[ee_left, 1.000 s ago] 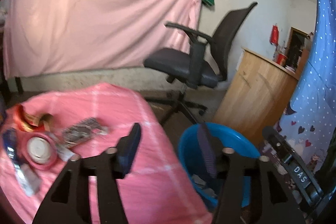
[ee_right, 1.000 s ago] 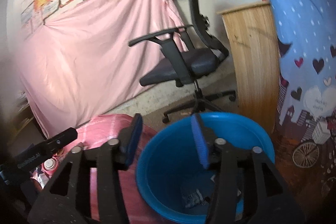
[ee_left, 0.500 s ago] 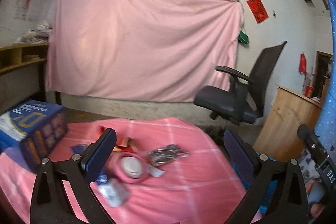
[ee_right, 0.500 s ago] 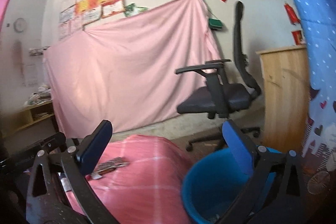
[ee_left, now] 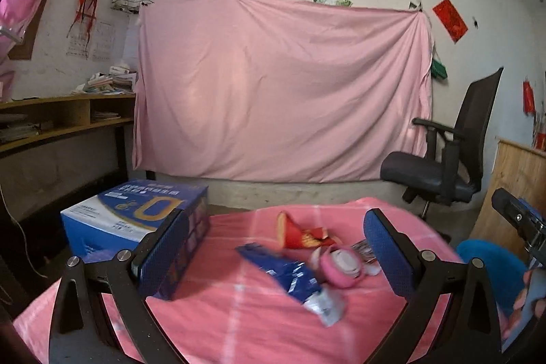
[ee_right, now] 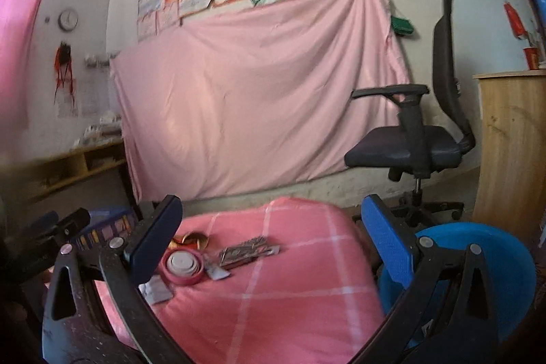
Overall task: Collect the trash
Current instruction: 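Grasp the blue wrapper with the left tool while the right grasps the toothpaste tube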
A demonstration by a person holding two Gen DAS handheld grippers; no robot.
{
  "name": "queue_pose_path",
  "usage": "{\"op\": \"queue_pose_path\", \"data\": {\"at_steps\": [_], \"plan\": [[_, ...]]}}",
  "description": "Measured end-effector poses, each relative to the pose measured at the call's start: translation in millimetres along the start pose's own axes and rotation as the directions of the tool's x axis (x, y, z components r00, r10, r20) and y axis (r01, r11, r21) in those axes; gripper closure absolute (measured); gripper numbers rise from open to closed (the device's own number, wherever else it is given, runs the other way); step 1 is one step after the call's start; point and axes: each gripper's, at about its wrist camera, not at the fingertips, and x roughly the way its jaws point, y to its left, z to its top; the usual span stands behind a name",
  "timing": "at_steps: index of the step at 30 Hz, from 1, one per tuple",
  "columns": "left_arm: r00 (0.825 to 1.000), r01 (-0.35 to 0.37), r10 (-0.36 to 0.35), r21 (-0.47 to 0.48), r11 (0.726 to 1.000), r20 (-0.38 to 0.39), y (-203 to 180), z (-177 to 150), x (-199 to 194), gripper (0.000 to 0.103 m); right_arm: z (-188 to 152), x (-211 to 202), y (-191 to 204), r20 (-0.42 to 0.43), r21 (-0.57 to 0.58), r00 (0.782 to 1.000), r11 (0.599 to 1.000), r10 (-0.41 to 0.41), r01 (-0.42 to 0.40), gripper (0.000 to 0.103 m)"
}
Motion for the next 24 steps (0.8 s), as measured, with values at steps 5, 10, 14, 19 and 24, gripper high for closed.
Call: {"op": "queue_pose_path", "data": {"at_steps": [5, 10, 14, 19, 24], "plan": [[0.997, 0.002, -0.001, 0.014, 1.0, -0.077, 10.0, -12.9, 15.3, 0.003, -8.9, 19.3, 18.4, -0.069, -0.062, 0.998, 0.998, 0.013, -0.017, 0.0], [0.982, 0.041, -0.041, -0.002, 0.999, -0.185, 16.7, -21.6, 36.0, 0.004, -18.1, 44.9, 29.9, -0.189, -0.106, 0.982, 0.994, 0.012, -0.032, 0.0], [0.955, 0.089, -0.097, -0.043, 0.995, -0.282, 19.9, -23.4, 53.9, 0.02, -26.8, 69.6, 30.5, -0.309, -0.112, 0.951, 0.993, 0.008, -0.044, 0.0], [0.896, 0.143, -0.188, -0.139, 0.98, -0.402, 21.6, -26.1, 80.4, 0.036, -40.6, 96.4, 31.5, -0.451, -0.1, 0.892, 0.993, 0.014, -0.067, 0.012], [0.84, 0.163, -0.275, -0.266, 0.95, -0.468, 30.8, -32.3, 100.6, 0.049, -50.0, 114.6, 33.0, -0.541, -0.075, 0.84, 0.992, 0.044, -0.1, 0.021]]}}
